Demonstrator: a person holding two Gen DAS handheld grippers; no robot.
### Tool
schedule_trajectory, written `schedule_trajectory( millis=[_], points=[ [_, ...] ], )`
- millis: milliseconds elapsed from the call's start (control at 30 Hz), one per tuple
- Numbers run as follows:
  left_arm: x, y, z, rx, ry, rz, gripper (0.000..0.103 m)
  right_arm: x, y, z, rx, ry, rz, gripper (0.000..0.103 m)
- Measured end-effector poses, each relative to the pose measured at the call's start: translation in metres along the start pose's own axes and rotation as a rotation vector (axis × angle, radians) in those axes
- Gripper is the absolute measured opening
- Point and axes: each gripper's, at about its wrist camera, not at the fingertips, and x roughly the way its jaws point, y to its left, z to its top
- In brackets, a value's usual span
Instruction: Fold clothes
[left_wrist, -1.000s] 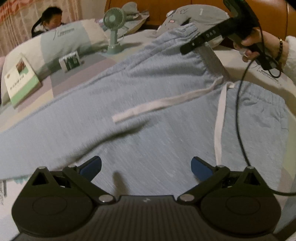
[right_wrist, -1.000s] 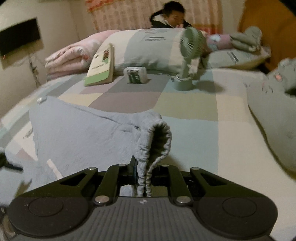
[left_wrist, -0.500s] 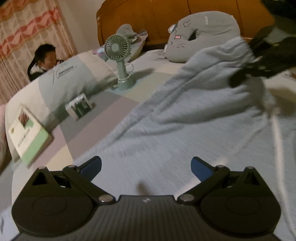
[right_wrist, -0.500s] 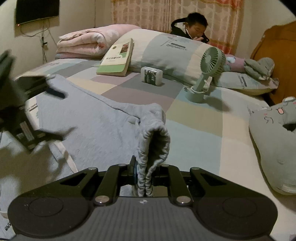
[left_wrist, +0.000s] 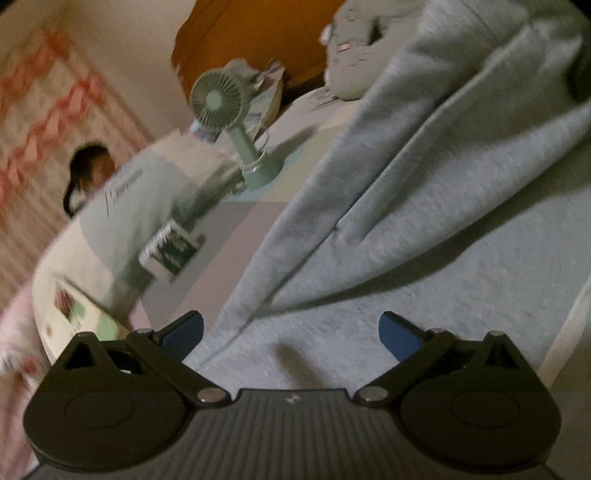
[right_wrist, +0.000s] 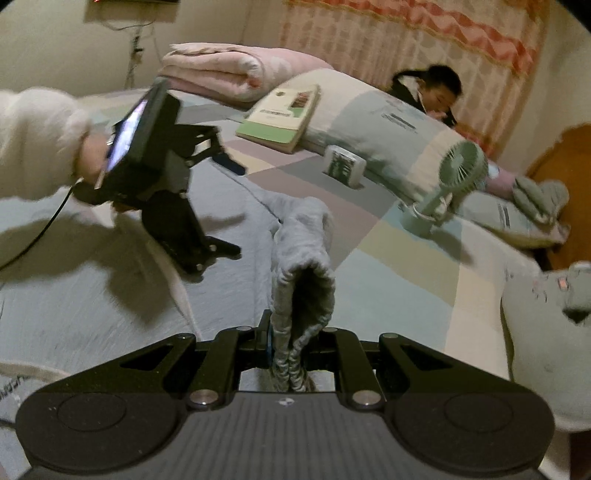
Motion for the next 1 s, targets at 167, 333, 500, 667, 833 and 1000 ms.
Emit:
schedule_trajectory(
  millis=[167, 333, 500, 667, 833, 1000],
  points=[
    [-0.003, -0.007, -0.001, 0.059, -0.031, 0.028, 0.1, -0.004, 0.024, -0.006, -0.16, -0.006, -0.025, 0.016],
    [-0.004, -0.007, -0.002, 0.067, -0.051, 0.034, 0.1, -0.006, 0.05, -0.015, -0.33, 0.003, -0.059, 0.016],
    [-0.004, -0.006, -0.004, 0.134, -0.076, 0.037, 0.101, -0.008, 0.064, -0.021, -0.438, -0.008, -0.101, 0.017],
    [-0.01, -0.011, -0.01, 0.257, -0.12, 0.05, 0.101, -0.006, 0.067, -0.023, -0.468, -0.008, -0.111, 0.017],
    [-0.015, -0.015, -0.018, 0.448, -0.174, 0.062, 0.097, -0.004, 0.068, -0.025, -0.462, -0.008, -0.105, 0.017],
    [-0.004, -0.028, -0.035, 0.695, -0.163, 0.038, 0.057, -0.002, 0.065, -0.026, -0.424, -0.013, -0.093, 0.017]
  ],
)
